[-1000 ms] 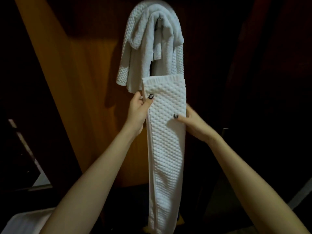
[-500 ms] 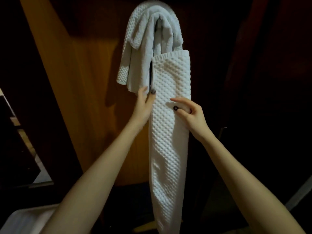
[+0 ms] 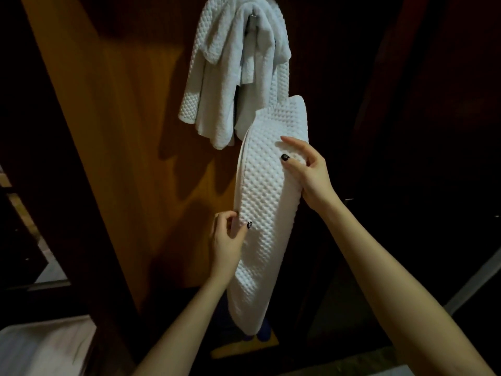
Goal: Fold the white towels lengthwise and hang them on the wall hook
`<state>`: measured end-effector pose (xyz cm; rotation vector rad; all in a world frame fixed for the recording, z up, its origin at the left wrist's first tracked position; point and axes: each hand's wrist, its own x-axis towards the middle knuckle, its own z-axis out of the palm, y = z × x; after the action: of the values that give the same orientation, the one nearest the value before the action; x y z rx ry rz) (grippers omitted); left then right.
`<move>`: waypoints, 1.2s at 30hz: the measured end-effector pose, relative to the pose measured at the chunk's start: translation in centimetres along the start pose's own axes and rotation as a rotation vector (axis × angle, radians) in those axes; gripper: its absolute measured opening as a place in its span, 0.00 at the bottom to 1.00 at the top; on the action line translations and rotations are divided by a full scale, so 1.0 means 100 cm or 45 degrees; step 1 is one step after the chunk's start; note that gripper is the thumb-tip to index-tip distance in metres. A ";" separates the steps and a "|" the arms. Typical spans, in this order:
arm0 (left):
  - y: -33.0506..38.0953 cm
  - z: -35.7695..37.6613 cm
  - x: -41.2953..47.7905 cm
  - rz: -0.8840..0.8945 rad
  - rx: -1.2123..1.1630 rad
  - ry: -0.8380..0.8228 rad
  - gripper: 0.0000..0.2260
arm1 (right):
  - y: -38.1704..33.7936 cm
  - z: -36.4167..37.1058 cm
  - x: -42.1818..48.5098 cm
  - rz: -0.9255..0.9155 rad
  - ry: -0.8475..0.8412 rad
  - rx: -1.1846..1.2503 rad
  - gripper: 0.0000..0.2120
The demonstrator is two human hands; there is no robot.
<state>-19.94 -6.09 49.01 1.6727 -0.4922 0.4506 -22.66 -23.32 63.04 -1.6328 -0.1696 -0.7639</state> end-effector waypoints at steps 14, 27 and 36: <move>0.005 -0.010 0.025 -0.281 -0.581 -0.350 0.13 | -0.019 -0.006 0.023 -0.025 -0.068 0.061 0.17; 0.021 -0.028 0.049 -0.188 -0.253 -0.658 0.13 | -0.035 -0.003 0.033 0.043 -0.011 0.212 0.21; 0.026 -0.036 0.082 0.013 -0.206 -0.776 0.09 | -0.041 -0.006 0.039 0.039 0.105 0.327 0.22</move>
<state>-14.68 -3.43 56.23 1.6343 -0.9549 -0.1062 -22.01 -24.11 68.68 -1.3558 -0.1756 -0.7522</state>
